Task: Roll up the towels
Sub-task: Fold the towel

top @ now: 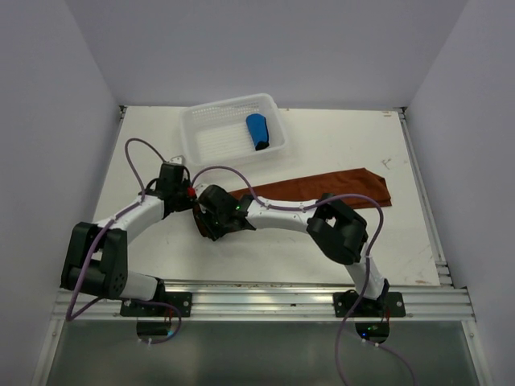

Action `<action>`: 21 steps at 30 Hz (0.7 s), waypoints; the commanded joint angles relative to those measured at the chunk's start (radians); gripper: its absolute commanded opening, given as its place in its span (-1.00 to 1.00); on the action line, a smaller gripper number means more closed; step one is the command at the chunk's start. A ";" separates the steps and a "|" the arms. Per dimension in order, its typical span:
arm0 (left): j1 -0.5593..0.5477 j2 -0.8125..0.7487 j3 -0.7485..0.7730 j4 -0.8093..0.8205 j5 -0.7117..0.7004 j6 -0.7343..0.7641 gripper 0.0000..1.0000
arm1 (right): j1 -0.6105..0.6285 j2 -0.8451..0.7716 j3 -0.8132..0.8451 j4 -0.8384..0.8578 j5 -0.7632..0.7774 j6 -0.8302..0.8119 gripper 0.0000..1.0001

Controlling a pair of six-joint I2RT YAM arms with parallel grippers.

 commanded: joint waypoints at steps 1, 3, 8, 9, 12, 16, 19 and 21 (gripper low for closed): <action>-0.010 0.029 0.011 0.020 0.009 0.014 -1.00 | 0.006 0.017 0.053 0.048 0.040 0.016 -0.25; -0.015 0.033 0.008 0.022 0.010 0.014 -1.00 | 0.006 0.026 0.055 0.058 0.068 0.022 -0.24; -0.018 0.036 0.006 0.027 0.009 0.014 -1.00 | 0.006 0.052 0.066 0.058 0.097 0.050 -0.24; -0.018 0.039 0.006 0.027 0.009 0.014 -1.00 | 0.006 0.053 0.067 0.058 0.106 0.062 -0.24; -0.020 0.043 0.005 0.030 0.010 0.014 -1.00 | 0.006 0.057 0.066 0.056 0.123 0.077 -0.25; -0.021 0.049 0.006 0.028 0.009 0.016 -1.00 | 0.006 0.061 0.078 0.045 0.109 0.079 -0.48; -0.021 0.049 0.008 0.028 0.004 0.017 -1.00 | 0.005 0.038 0.072 0.035 0.102 0.080 -0.66; -0.021 0.051 0.012 0.025 0.000 0.017 -1.00 | 0.005 0.006 0.060 0.032 0.100 0.085 -0.87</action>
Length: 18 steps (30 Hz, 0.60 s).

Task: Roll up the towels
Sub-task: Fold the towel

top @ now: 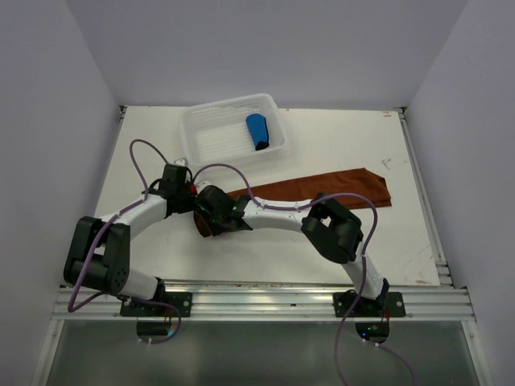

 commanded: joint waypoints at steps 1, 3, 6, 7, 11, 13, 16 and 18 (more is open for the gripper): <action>-0.007 0.010 0.014 0.024 -0.004 0.017 -1.00 | 0.006 -0.053 0.023 0.006 0.000 0.019 -0.94; -0.007 0.013 0.019 0.024 -0.005 0.017 -1.00 | 0.004 -0.068 0.026 -0.009 -0.006 0.030 -1.00; -0.007 0.019 0.026 0.024 0.001 0.012 -1.00 | 0.003 -0.074 0.031 -0.033 -0.044 0.053 -1.00; -0.007 0.019 0.029 0.022 0.002 0.012 -1.00 | 0.006 -0.076 0.031 -0.037 -0.052 0.060 -1.00; -0.007 0.025 0.043 0.019 0.007 0.014 -1.00 | 0.006 -0.076 0.031 -0.037 -0.070 0.090 -1.00; -0.007 0.033 0.049 0.013 0.007 0.015 -1.00 | 0.004 -0.080 0.028 -0.032 -0.073 0.090 -1.00; -0.007 0.034 0.049 0.012 0.005 0.020 -1.00 | 0.004 -0.094 0.020 -0.023 -0.072 0.096 -1.00; -0.007 0.034 0.051 0.009 0.005 0.021 -1.00 | 0.005 -0.110 0.012 -0.014 -0.078 0.105 -1.00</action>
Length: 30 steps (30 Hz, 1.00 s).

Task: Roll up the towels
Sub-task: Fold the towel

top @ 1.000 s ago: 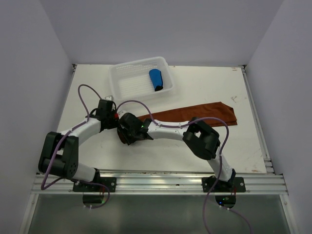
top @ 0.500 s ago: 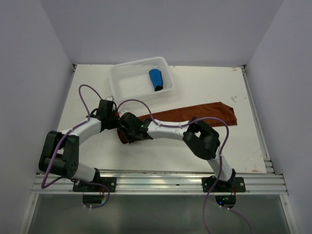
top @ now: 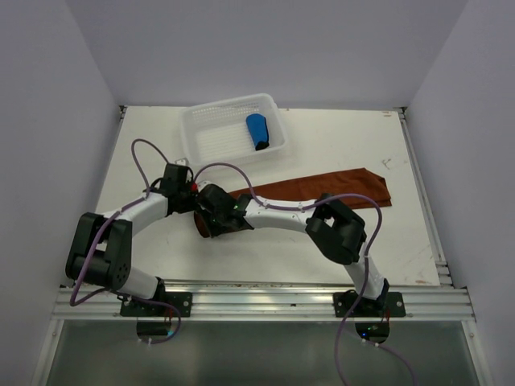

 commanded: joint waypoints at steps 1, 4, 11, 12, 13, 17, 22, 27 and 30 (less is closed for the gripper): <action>-0.007 0.007 0.040 0.010 0.004 0.021 -1.00 | 0.004 -0.092 0.013 0.017 -0.024 0.031 -1.00; -0.007 0.005 0.042 0.011 0.002 0.021 -1.00 | 0.004 -0.096 0.013 0.015 -0.009 0.031 -0.93; -0.007 0.014 0.042 0.016 0.007 0.019 -1.00 | 0.004 -0.037 0.037 0.008 0.027 0.002 -0.30; -0.007 0.018 0.040 0.019 0.007 0.019 -1.00 | 0.006 -0.030 0.041 0.009 0.036 0.000 -0.29; -0.007 0.019 0.040 0.021 0.007 0.019 -1.00 | 0.006 -0.018 0.044 0.014 0.044 0.000 -0.28; -0.007 0.031 0.033 0.031 0.022 0.018 -1.00 | 0.008 0.009 0.057 0.032 0.090 -0.002 -0.25; -0.007 0.038 0.030 0.033 0.025 0.019 -1.00 | 0.009 0.059 0.077 0.032 0.111 0.009 -0.25; -0.006 0.038 0.030 0.031 0.022 0.024 -1.00 | 0.008 0.069 0.061 0.045 0.114 0.031 -0.66; -0.006 0.038 0.030 0.030 0.016 0.026 -1.00 | 0.009 0.033 0.033 0.054 0.116 0.038 -0.86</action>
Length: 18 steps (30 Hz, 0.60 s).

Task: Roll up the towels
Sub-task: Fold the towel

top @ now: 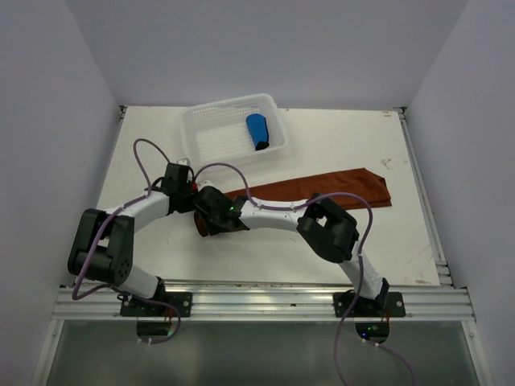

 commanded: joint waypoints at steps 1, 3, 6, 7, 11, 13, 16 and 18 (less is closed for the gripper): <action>-0.006 0.006 0.017 0.022 0.000 0.024 -1.00 | 0.005 -0.036 -0.011 0.040 0.030 0.018 -0.86; -0.006 0.007 0.019 0.022 0.002 0.024 -1.00 | 0.004 -0.082 -0.040 0.052 0.034 0.022 -0.88; -0.006 0.010 0.023 0.025 0.000 0.023 -1.00 | 0.005 -0.131 -0.055 0.053 0.039 0.033 -1.00; -0.006 0.010 0.028 0.023 0.002 0.023 -1.00 | 0.004 -0.138 -0.057 0.050 0.036 0.038 -1.00; -0.006 0.012 0.048 0.011 0.002 0.024 -1.00 | 0.004 -0.168 -0.047 0.037 0.013 0.076 -1.00; -0.006 0.010 0.057 0.008 0.000 0.026 -1.00 | 0.004 -0.164 -0.037 0.031 -0.018 0.096 -1.00; -0.006 0.010 0.066 0.002 0.002 0.027 -1.00 | 0.004 -0.146 -0.024 0.030 -0.065 0.131 -1.00; -0.006 0.007 0.066 -0.001 0.000 0.029 -1.00 | 0.002 -0.135 -0.018 0.038 -0.096 0.151 -1.00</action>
